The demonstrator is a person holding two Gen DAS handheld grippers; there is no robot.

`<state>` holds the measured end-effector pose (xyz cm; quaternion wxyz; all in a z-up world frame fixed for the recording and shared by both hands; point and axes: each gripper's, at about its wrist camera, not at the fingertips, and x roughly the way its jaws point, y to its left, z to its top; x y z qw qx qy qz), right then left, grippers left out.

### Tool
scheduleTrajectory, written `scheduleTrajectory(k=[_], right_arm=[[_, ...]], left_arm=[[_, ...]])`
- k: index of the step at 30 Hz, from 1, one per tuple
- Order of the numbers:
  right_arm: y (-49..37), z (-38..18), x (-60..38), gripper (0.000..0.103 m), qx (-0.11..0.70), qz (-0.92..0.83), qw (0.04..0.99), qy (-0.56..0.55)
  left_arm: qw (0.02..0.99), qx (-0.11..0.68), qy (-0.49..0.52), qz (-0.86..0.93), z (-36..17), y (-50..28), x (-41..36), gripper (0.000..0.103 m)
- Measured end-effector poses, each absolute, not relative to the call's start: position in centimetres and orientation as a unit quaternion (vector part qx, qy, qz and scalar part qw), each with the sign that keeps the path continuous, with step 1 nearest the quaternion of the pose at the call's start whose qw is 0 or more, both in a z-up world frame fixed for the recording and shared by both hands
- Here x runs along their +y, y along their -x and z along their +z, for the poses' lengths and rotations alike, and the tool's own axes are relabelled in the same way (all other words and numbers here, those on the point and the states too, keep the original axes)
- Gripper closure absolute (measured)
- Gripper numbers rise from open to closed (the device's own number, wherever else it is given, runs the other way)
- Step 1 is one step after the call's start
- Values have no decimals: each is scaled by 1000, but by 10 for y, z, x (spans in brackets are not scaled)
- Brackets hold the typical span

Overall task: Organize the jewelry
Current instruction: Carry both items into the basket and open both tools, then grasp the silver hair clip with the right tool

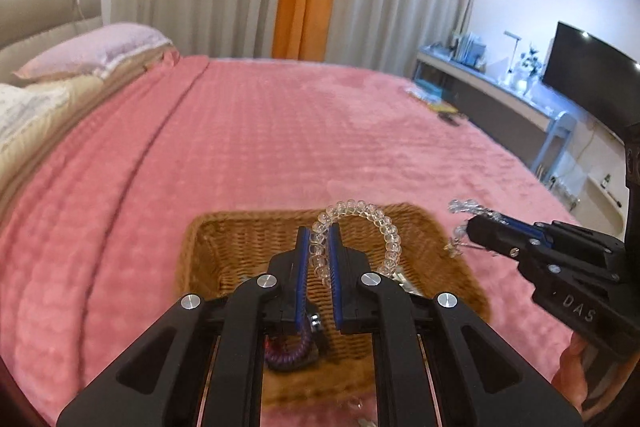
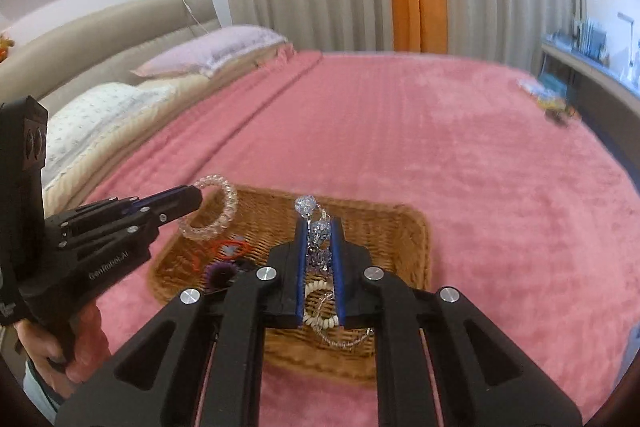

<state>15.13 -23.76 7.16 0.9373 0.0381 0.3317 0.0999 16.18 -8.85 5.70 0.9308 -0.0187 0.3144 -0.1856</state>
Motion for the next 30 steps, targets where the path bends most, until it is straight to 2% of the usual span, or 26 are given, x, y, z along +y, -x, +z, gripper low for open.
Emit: scheduleTrajectory(k=[5,11,13,14,15,16,17,18,25,30], right_arm=[[-178,31,-241,94,376,77,923,-41],[-185,11,-246,93,402,61,912,-51],[-185,9,-252,90,410,66,907,-69],[-183,9,-253,85,410,69,907,-75],[-179,10,-254,80,408,69,907,-76],[-175,12,-255,69,405,69,909,-74],[-169,15,-254,57,398,69,912,-70],[-163,19,-253,54,393,69,915,-66],[-88,47,-227,54,358,112,926,-28],[-46,27,-195,54,380,147,913,4]], left_arm=[[919,353,11,-176,20,-186,-94,95],[912,368,12,-181,7,-191,-96,93],[912,365,9,-187,9,-187,-97,85],[914,361,7,-186,12,-185,-97,82],[915,357,8,-186,14,-182,-97,76],[916,354,11,-188,17,-179,-95,69],[917,350,16,-190,21,-174,-92,66],[919,344,21,-190,26,-169,-89,65],[931,309,39,-191,57,-123,-65,65],[936,291,51,-191,62,-78,-42,65]])
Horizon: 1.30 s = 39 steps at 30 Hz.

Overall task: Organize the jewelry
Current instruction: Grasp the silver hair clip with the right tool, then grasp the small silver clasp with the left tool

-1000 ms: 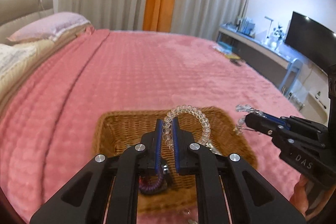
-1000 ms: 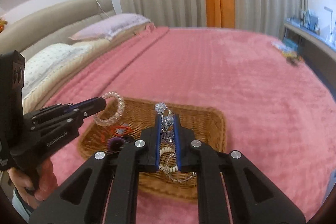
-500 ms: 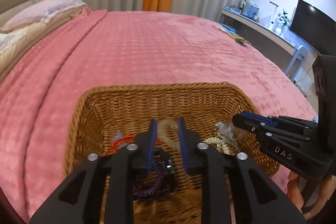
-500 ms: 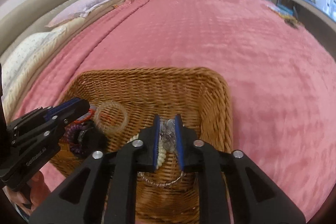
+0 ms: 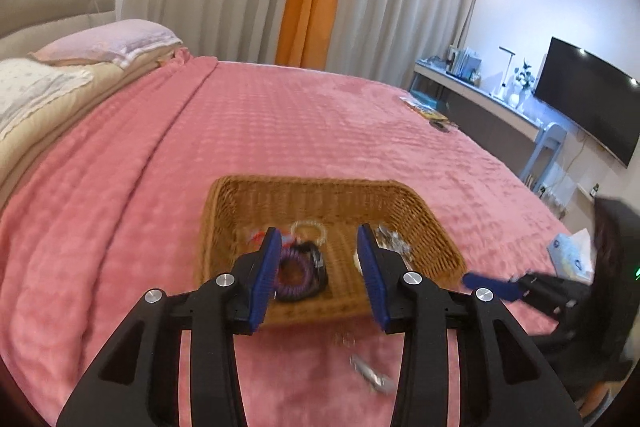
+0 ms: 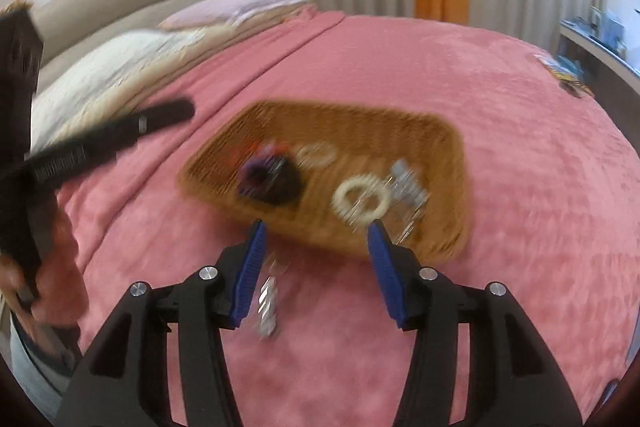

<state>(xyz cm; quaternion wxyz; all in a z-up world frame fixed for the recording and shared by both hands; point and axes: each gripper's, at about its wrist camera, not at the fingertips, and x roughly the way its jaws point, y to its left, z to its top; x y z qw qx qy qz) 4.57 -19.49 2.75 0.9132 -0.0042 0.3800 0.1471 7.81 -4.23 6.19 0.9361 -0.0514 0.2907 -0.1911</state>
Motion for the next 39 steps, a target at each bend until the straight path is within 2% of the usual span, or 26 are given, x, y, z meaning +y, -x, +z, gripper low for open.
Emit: scheduleTrajectory(k=[3,6,12,16,26,36,38,39], right_arm=[[-39,5,-183,55,398,153,904,18],[-40,-20,-175,64,428,172,887,15],[-49,-46,-156,66,454,168,874,41],[-56,-50,-159,89,461,159,872,39],[-52,-47,-225,89,453,93,887,-3],[-61,-54,-246,89,446,92,890,-32],[-58,-55,-245,89,445,92,890,-29],[-57,-54,-245,89,443,92,891,-27]], left_arm=[[934,297,57,-190,49,-60,-32,65],[926,323,61,-187,26,-54,-24,65],[899,387,64,-193,-20,-67,-23,66],[889,409,63,-195,-36,-72,-28,66],[864,444,-5,-238,-56,-82,-83,66],[873,436,-59,-208,-64,-100,-112,67],[874,431,-69,-212,-62,-97,-115,71],[873,430,-74,-217,-63,-96,-117,82]])
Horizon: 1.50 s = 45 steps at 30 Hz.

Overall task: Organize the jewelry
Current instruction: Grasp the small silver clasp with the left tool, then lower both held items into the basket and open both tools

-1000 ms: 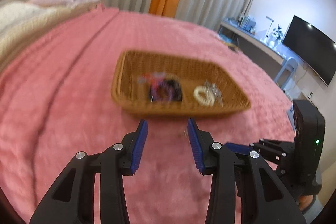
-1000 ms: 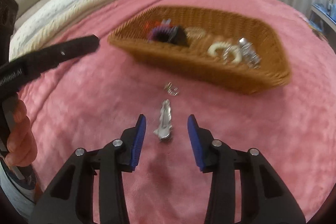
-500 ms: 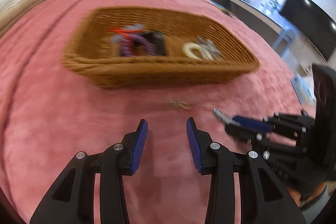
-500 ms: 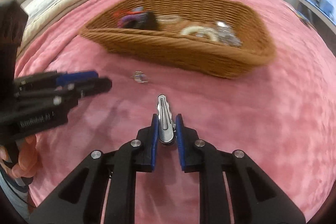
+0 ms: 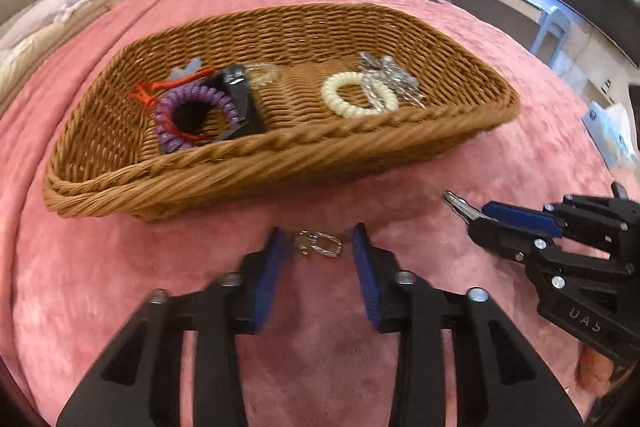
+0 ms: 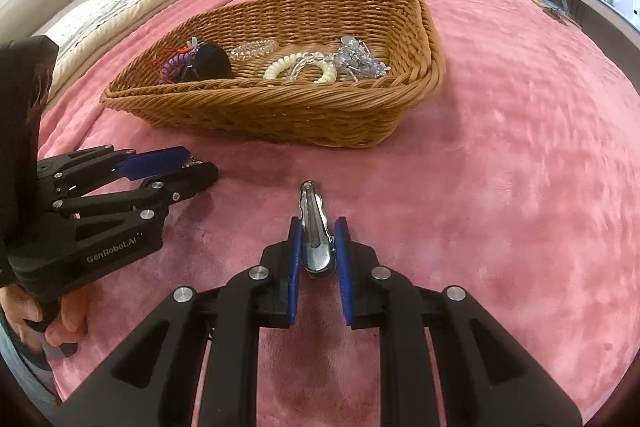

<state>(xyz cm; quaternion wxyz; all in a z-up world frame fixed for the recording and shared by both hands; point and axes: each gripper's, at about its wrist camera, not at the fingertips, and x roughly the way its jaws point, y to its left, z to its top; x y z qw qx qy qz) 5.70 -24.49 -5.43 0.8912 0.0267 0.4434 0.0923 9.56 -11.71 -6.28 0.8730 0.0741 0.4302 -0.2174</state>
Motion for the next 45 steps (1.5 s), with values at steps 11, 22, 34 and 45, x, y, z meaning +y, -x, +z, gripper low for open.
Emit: scheduleTrajectory(k=[11,22,34,45], right_arm=[[-37,-42,-237,89,406,122,906,-10],[-22,31,-240,89,357,167,918,-49],[-122,80,-238,89,315,105,942,-56],[-185,8,-235,89,387,73,918,-50]], left_arm=[[887,391,-75,-235,-52,-72,-112,84],[923,285,-27,-259,22,-35,-88,84],[941,250,25,-228,76,-122,-90,84],[923,327,45,-196,11,-189,-87,83]])
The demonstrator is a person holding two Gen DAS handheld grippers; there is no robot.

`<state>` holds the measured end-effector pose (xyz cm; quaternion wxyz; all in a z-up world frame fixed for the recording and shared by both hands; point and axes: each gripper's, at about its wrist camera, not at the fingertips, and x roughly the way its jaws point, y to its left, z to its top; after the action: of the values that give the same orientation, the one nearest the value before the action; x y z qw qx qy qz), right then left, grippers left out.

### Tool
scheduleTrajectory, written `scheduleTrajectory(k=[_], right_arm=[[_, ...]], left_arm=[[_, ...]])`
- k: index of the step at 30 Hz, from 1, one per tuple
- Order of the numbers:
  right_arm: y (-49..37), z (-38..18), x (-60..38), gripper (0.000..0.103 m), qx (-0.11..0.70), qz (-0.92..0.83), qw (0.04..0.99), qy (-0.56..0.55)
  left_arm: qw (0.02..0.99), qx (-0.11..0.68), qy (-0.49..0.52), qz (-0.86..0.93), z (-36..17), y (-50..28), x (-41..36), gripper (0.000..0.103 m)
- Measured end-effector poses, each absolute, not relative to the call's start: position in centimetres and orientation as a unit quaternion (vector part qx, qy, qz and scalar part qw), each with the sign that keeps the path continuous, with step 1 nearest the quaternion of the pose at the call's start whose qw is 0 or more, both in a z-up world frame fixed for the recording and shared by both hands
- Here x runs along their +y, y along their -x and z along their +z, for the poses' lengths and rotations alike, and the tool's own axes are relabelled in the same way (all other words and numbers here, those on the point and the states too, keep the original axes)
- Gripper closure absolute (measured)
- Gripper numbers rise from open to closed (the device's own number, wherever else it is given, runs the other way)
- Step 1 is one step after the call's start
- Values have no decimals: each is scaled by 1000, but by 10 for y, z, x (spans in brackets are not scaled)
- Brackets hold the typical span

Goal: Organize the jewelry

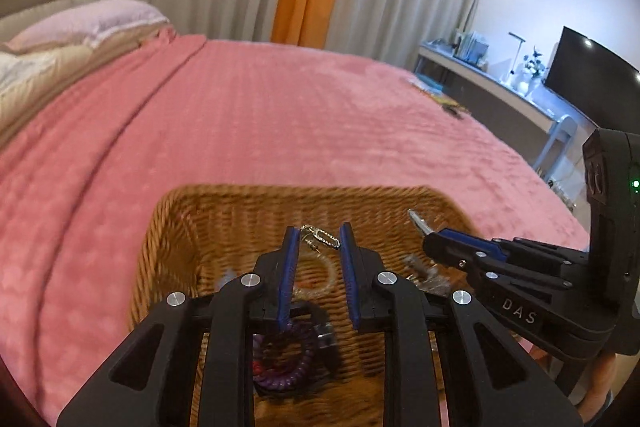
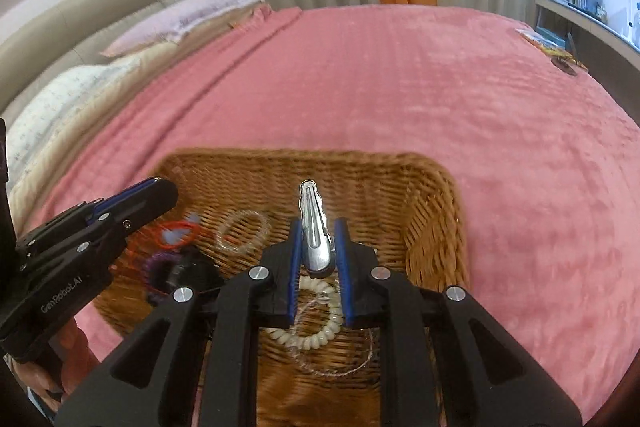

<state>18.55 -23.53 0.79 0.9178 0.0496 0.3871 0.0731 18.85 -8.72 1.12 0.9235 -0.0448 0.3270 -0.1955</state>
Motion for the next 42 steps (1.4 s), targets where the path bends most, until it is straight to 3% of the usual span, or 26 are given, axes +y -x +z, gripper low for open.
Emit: scheduleTrajectory(k=[5,6,10,17,21,24,28,32,42], right_arm=[[-193,-2,-234,88,407,78,908,-57],[-195,-2,-235,87,410,79,907,-62],[-185,8,-242,62,394,77,913,-73],[-142,51,-238,62,351,84,931,-56],[-96,85,-237,62,308,85,946,-45],[-61,105,-237,62,273,79,958,-33],[-20,116,-235,62,238,69,969,-17],[15,103,-233,56,207,51,977,-2],[38,43,-221,56,182,36,983,10]], left_arm=[[920,340,40,-191,5,-192,-86,82],[919,341,39,-193,6,-192,-86,78],[924,327,36,-197,17,-182,-83,58],[938,282,31,-198,56,-138,-76,57],[953,231,31,-193,90,-94,-68,41],[962,196,27,-186,111,-59,-63,41],[969,166,30,-180,127,-19,-55,33],[978,141,23,-153,120,17,-47,30],[988,139,3,-71,52,40,-48,30]])
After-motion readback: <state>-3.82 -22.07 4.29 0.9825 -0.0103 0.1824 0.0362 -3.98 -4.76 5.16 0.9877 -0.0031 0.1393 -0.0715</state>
